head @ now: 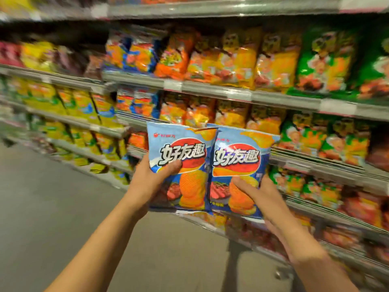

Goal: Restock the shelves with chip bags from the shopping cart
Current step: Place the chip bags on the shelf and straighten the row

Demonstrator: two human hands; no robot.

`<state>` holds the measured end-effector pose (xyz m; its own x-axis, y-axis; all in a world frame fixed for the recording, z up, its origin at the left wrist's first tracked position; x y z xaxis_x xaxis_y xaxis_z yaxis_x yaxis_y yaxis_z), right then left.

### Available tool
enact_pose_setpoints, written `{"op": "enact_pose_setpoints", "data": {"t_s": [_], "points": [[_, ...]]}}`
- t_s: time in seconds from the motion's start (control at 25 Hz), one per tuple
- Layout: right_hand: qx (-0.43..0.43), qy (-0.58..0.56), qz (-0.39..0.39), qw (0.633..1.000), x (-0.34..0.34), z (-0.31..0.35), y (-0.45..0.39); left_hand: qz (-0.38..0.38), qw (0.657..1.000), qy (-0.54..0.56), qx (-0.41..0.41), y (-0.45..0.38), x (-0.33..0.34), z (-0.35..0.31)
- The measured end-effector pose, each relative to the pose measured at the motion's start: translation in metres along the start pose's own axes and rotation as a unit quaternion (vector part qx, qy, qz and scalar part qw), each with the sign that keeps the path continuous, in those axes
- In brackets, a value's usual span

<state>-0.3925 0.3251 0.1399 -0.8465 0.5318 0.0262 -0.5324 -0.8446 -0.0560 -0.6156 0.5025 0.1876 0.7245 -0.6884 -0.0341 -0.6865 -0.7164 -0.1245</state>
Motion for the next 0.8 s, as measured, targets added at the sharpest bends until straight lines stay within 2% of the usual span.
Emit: {"op": "enact_pose_setpoints", "data": {"t_s": [0.16, 0.32, 0.64, 0.8], "points": [[0.02, -0.051, 0.066, 0.996, 0.03, 0.009, -0.044, -0.021, 0.998, 0.051, -0.018, -0.015, -0.038, 0.0], [-0.013, -0.07, 0.128, 0.989, 0.038, 0.031, -0.109, -0.027, 0.997, 0.066, 0.002, -0.057, -0.056, -0.012], [-0.067, -0.022, 0.18, 0.981, 0.052, 0.065, -0.237, -0.118, 0.989, 0.09, 0.015, -0.137, -0.11, -0.017], [-0.069, -0.016, 0.211, 0.975, 0.103, 0.06, -0.275, -0.138, 0.986, 0.092, 0.019, -0.147, -0.159, -0.009]]}}
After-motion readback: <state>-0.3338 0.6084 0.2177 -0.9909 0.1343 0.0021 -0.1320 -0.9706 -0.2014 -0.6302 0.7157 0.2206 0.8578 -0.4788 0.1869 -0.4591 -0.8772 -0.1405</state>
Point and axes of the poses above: each hand's wrist, its own y-axis away from the middle knuckle, its own x-axis out of the palm, z = x × y, the point moved 7 cm from there along -y, towards the middle knuckle, and after that the axes turned 11 degrees about z, right-handed, at the moved point
